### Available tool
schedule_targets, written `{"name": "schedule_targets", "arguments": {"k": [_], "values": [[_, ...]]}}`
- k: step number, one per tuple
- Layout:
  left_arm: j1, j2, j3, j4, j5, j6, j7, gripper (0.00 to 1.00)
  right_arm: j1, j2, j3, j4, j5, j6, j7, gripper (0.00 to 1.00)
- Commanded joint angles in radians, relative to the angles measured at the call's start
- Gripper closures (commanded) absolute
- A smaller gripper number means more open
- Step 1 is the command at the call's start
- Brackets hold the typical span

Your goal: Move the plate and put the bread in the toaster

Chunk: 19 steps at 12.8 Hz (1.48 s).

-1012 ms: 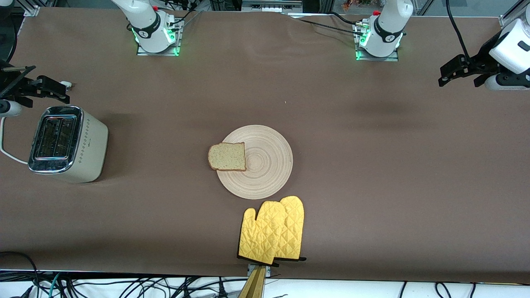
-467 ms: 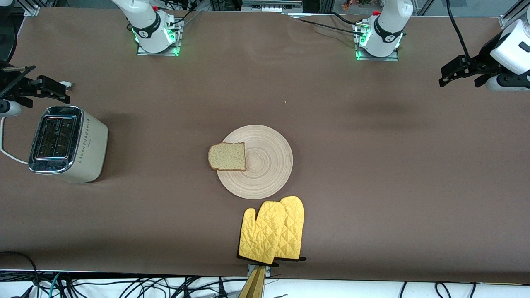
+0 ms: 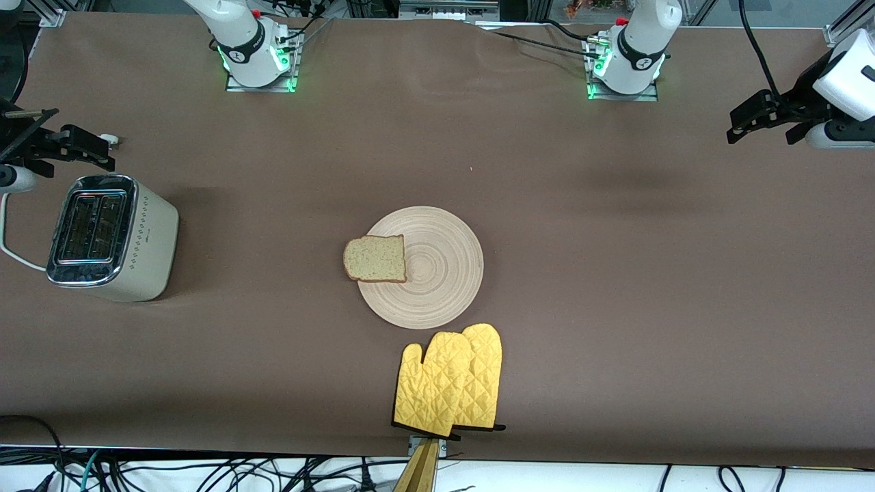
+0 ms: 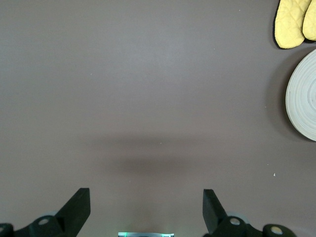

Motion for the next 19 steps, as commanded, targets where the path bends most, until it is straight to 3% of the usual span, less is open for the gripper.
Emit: {"name": "schedule_targets", "arguments": {"k": [1, 5, 7, 10, 12, 14, 16, 19], "values": [[-0.001, 0.023, -0.003, 0.041, 0.032, -0.025, -0.009, 0.0, -0.009, 0.005, 0.002, 0.019, 0.015, -0.015, 0.0, 0.0], [-0.001, 0.023, -0.003, 0.041, 0.032, -0.025, -0.008, 0.0, -0.004, 0.006, 0.004, 0.005, 0.012, -0.044, 0.007, 0.0], [-0.001, 0.023, -0.003, 0.043, 0.032, -0.025, -0.008, 0.0, 0.002, 0.072, 0.014, -0.007, 0.024, -0.041, 0.008, 0.0], [-0.001, 0.023, -0.003, 0.043, 0.032, -0.025, -0.008, 0.0, 0.025, 0.189, 0.015, -0.012, 0.171, -0.018, 0.009, 0.0], [-0.001, 0.023, -0.003, 0.043, 0.032, -0.025, -0.008, 0.0, 0.065, 0.265, 0.016, -0.013, 0.206, 0.075, 0.058, 0.0], [-0.005, 0.023, -0.005, 0.043, 0.032, -0.025, -0.009, 0.0, 0.129, 0.345, 0.016, -0.021, 0.301, 0.196, 0.243, 0.0], [-0.008, 0.023, -0.005, 0.043, 0.032, -0.025, -0.014, 0.0, 0.197, 0.405, 0.016, -0.044, 0.373, 0.324, 0.304, 0.0], [0.001, 0.023, -0.002, 0.043, 0.032, -0.025, -0.008, 0.0, 0.28, 0.466, 0.016, -0.09, 0.38, 0.494, 0.304, 0.0]]}}
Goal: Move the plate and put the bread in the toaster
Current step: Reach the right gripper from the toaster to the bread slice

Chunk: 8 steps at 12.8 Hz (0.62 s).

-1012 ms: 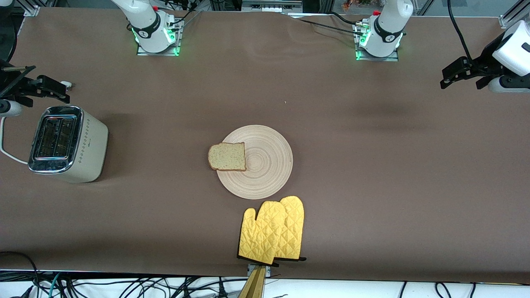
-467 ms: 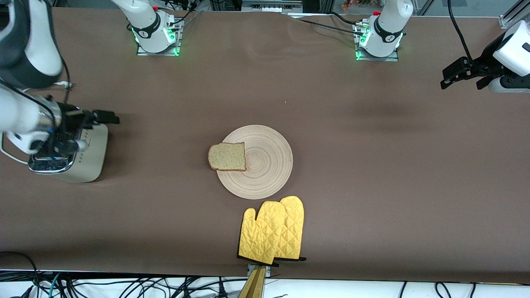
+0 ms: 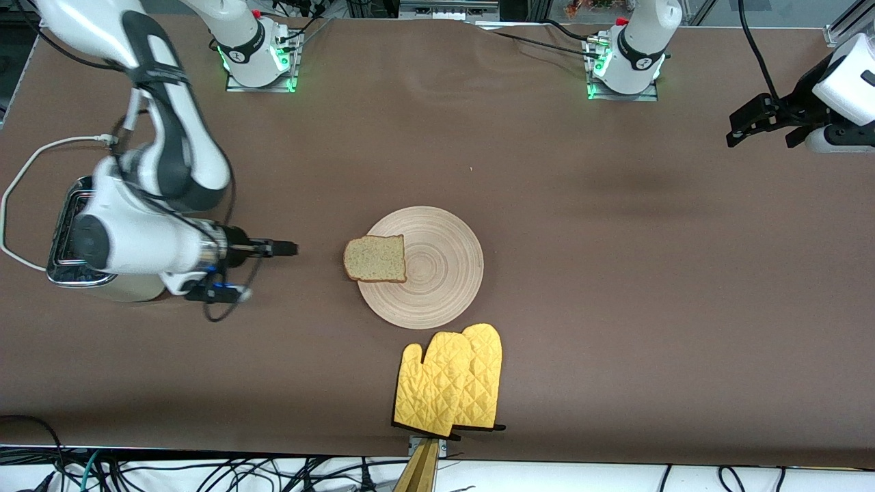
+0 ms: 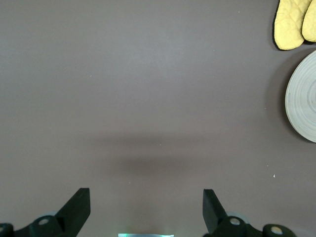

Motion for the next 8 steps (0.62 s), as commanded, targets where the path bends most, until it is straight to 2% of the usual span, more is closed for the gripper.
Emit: {"name": "schedule_targets", "arguments": {"k": [1, 4, 7, 8], "values": [[0.001, 0.01, -0.002, 0.028, 0.032, -0.023, -0.009, 0.0, 0.043, 0.044, -0.002, -0.05, 0.027, 0.124, 0.007, 0.0], [0.001, 0.01, -0.002, 0.028, 0.032, -0.025, -0.008, 0.0, 0.099, 0.073, 0.013, -0.099, 0.054, 0.262, 0.012, 0.03], [0.001, 0.01, -0.002, 0.028, 0.032, -0.023, -0.008, 0.0, 0.098, 0.082, 0.018, -0.131, 0.067, 0.284, -0.025, 0.22], [0.001, 0.01, -0.002, 0.028, 0.032, -0.025, -0.008, 0.0, 0.098, 0.089, 0.024, -0.133, 0.085, 0.284, -0.04, 0.32]]}}
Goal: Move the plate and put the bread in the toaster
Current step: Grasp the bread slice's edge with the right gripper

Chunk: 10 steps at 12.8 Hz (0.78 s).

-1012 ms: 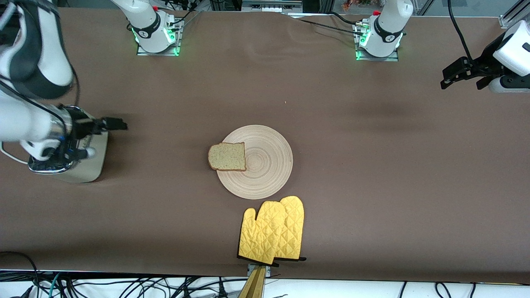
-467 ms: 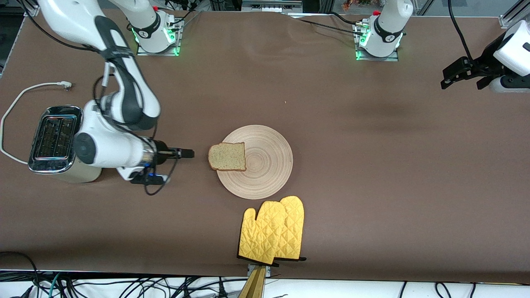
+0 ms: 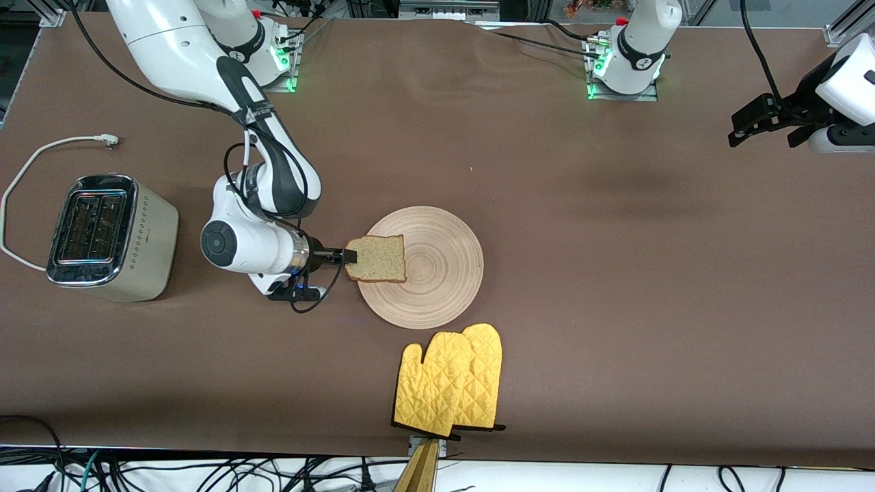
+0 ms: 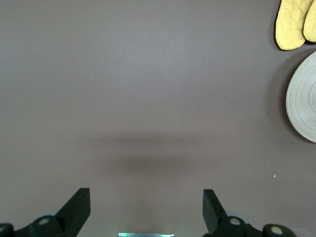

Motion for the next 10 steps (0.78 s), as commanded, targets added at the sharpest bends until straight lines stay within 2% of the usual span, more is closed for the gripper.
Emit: {"name": "schedule_targets", "arguments": {"k": [1, 3, 6, 7, 10], "values": [[0.0, 0.01, -0.004, 0.028, 0.032, -0.02, -0.008, 0.0, -0.014, -0.002, 0.024, -0.025, 0.068, 0.011, -0.066, 0.44], [0.0, 0.01, -0.004, 0.028, 0.031, -0.02, -0.006, 0.0, -0.017, 0.013, 0.024, -0.025, 0.123, 0.009, -0.14, 0.58], [0.0, 0.01, -0.005, 0.028, 0.031, -0.022, -0.008, 0.0, -0.033, 0.013, 0.024, -0.023, 0.13, 0.004, -0.17, 0.94], [0.0, 0.01, -0.005, 0.029, 0.031, -0.022, -0.008, 0.0, -0.039, 0.011, 0.024, -0.022, 0.13, -0.011, -0.171, 1.0], [0.0, 0.01, -0.002, 0.028, 0.031, -0.022, -0.008, 0.0, -0.062, -0.007, 0.023, -0.006, 0.13, -0.061, -0.171, 1.0]]}}
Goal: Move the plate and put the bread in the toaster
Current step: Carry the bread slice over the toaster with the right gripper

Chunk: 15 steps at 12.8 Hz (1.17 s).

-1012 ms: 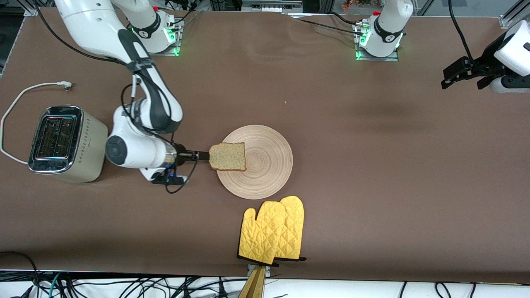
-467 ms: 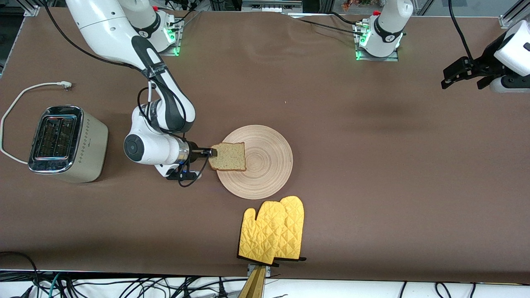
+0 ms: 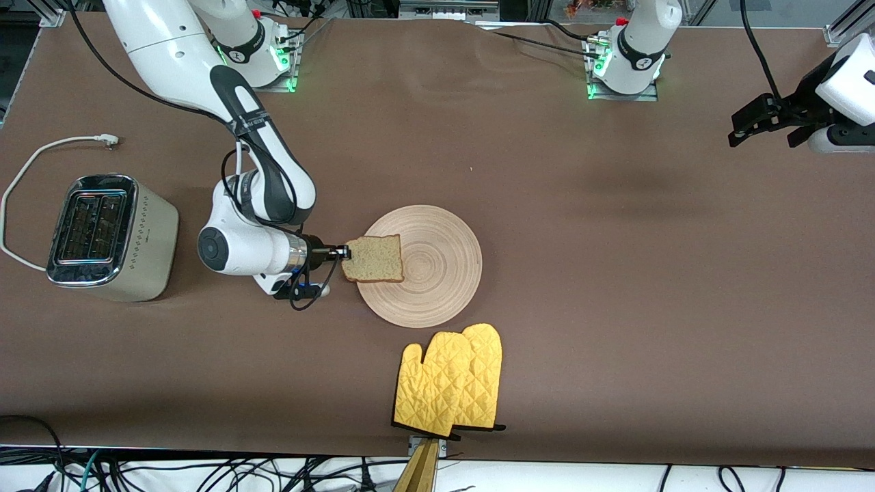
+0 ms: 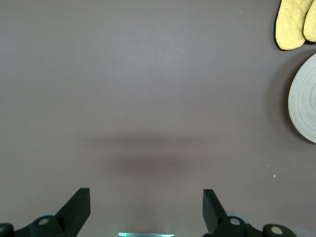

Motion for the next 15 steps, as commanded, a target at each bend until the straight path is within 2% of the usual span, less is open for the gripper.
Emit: {"name": "schedule_targets", "arguments": {"k": [1, 3, 6, 9, 12, 15], "values": [[0.001, 0.01, 0.001, 0.029, 0.031, -0.022, -0.006, 0.0, -0.03, -0.046, 0.008, 0.014, 0.017, -0.064, -0.018, 1.0], [0.001, 0.013, 0.001, 0.029, 0.031, -0.02, -0.006, 0.0, -0.031, -0.104, 0.002, 0.029, 0.014, -0.144, 0.005, 1.0], [0.001, 0.01, 0.001, 0.028, 0.031, -0.022, -0.006, 0.0, -0.033, -0.184, -0.073, 0.077, 0.003, -0.316, 0.017, 1.0], [0.0, 0.01, 0.0, 0.028, 0.031, -0.022, -0.008, 0.0, -0.033, -0.223, -0.214, 0.155, -0.061, -0.541, 0.004, 1.0], [0.0, 0.013, -0.001, 0.029, 0.031, -0.022, -0.008, 0.0, -0.03, -0.259, -0.28, 0.186, -0.227, -0.712, -0.02, 1.0], [-0.002, 0.01, -0.005, 0.029, 0.031, -0.022, -0.009, 0.0, -0.019, -0.301, -0.274, 0.209, -0.515, -0.785, -0.02, 1.0]]}}
